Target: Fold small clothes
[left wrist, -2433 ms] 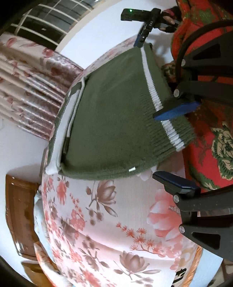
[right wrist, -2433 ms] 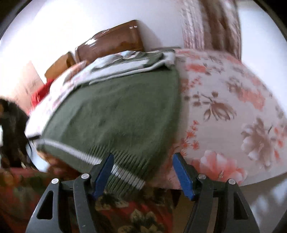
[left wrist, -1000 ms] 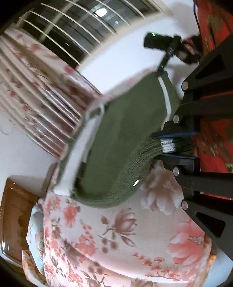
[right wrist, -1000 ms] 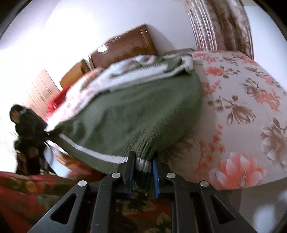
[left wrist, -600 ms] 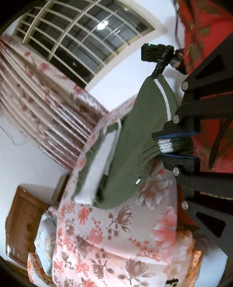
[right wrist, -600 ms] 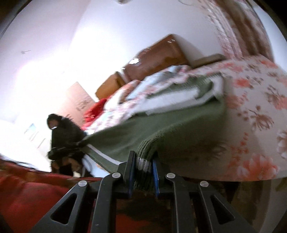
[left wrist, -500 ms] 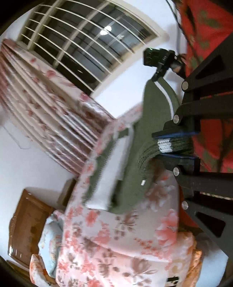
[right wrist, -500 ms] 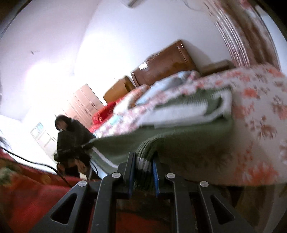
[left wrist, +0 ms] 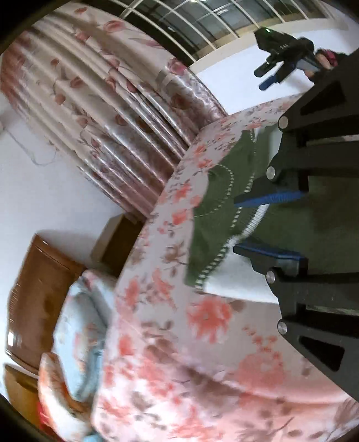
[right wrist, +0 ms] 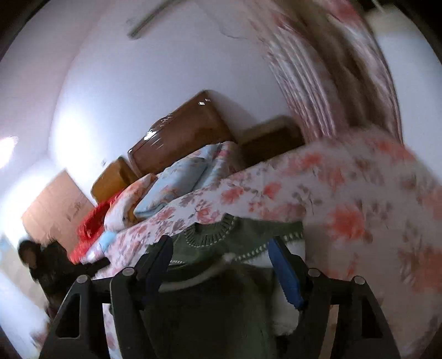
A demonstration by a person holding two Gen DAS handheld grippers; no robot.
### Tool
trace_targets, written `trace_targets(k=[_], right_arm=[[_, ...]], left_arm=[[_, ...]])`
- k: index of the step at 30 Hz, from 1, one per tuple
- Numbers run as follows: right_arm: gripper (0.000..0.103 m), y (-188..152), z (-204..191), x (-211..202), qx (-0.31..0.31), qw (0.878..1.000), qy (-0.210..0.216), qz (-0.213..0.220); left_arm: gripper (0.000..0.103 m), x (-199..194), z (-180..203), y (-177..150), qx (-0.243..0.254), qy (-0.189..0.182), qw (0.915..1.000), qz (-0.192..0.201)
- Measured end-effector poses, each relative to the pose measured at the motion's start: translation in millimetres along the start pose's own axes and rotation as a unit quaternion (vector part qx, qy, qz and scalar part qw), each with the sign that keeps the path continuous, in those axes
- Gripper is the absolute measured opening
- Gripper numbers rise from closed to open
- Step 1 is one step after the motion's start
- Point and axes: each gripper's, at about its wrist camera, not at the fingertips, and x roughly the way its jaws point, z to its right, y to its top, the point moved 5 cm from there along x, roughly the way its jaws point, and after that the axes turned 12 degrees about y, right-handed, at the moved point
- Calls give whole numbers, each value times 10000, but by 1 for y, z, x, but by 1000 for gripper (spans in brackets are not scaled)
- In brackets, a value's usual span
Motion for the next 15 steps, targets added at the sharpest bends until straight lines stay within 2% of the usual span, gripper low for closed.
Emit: trace_targets(k=[1, 3, 6, 10, 12, 15], right_arm=[[103, -5, 2, -3, -63, 10000, 51, 27], [103, -21, 6, -11, -366, 9989, -279, -37], [103, -44, 16, -14, -647, 9952, -625, -393], [103, -52, 18, -3, -1104, 9871, -882, -751], [103, -50, 8, 16, -1615, 9764, -952, -1072], [103, -56, 1, 53, -2307, 9499, -1144, -1769]], left_arm=[[31, -2, -3, -7, 50, 33, 10000, 32], [31, -7, -14, -26, 310, 408, 9986, 99], [32, -7, -29, -46, 614, 942, 9936, 96], [32, 2, -27, -59, 940, 1179, 9886, -18], [33, 1, -20, -60, 1134, 1194, 9864, 23], [35, 0, -7, -62, 1455, 1246, 9814, 114]])
